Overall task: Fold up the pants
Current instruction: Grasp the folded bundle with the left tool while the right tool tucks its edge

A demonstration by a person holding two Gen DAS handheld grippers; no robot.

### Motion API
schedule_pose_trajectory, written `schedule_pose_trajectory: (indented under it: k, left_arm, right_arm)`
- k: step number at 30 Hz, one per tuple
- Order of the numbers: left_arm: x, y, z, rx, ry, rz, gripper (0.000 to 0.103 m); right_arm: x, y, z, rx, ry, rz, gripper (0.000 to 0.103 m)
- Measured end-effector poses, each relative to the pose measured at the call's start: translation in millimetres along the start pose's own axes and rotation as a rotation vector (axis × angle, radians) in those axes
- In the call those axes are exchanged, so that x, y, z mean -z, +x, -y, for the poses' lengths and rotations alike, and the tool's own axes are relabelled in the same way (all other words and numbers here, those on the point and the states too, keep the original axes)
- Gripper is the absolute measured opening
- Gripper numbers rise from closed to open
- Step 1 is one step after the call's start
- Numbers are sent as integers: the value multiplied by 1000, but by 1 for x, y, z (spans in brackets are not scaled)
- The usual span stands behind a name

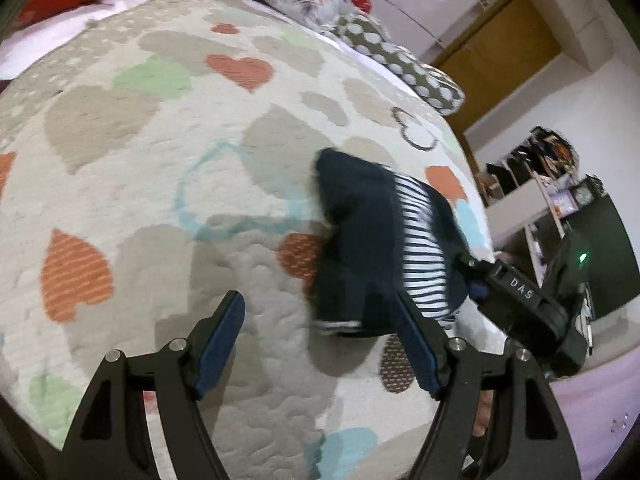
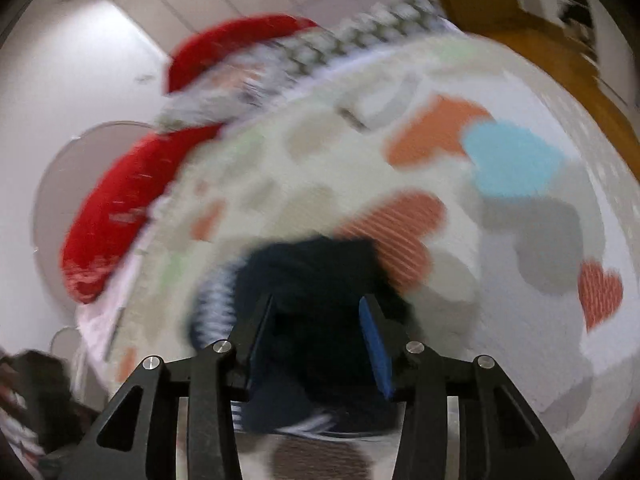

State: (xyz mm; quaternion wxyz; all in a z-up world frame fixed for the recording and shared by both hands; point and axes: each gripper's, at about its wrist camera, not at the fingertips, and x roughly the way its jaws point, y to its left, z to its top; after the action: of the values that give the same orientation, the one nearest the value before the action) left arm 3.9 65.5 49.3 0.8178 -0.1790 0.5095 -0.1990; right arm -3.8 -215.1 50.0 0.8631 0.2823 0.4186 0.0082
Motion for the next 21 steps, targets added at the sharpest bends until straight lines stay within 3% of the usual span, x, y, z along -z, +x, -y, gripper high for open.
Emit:
schedule_pose_trajectory:
  k: [2, 5, 12, 17, 18, 19, 21]
  left_arm:
    - [2, -5, -5, -12, -14, 5, 74]
    - [5, -8, -8, -54, -10, 19, 74]
    - [12, 5, -2, -105, 14, 0, 74]
    - [-7, 30, 19, -131, 101, 12, 74]
    - [-8, 37, 22, -134, 119, -8, 70]
    - [-6, 45, 24, -100, 118, -54, 44]
    - [1, 55, 24, -49, 96, -122, 22]
  right_arm:
    - [4, 4, 17, -8, 54, 3, 48]
    - [6, -6, 32, 5, 108, 34, 63]
    - [18, -15, 47, -38, 135, 40, 66]
    - [25, -15, 45, -22, 94, 46, 67]
    - [26, -15, 43, -16, 86, 47, 68]
    - [26, -14, 41, -10, 79, 46, 68]
    - [26, -13, 39, 1, 64, 42, 68]
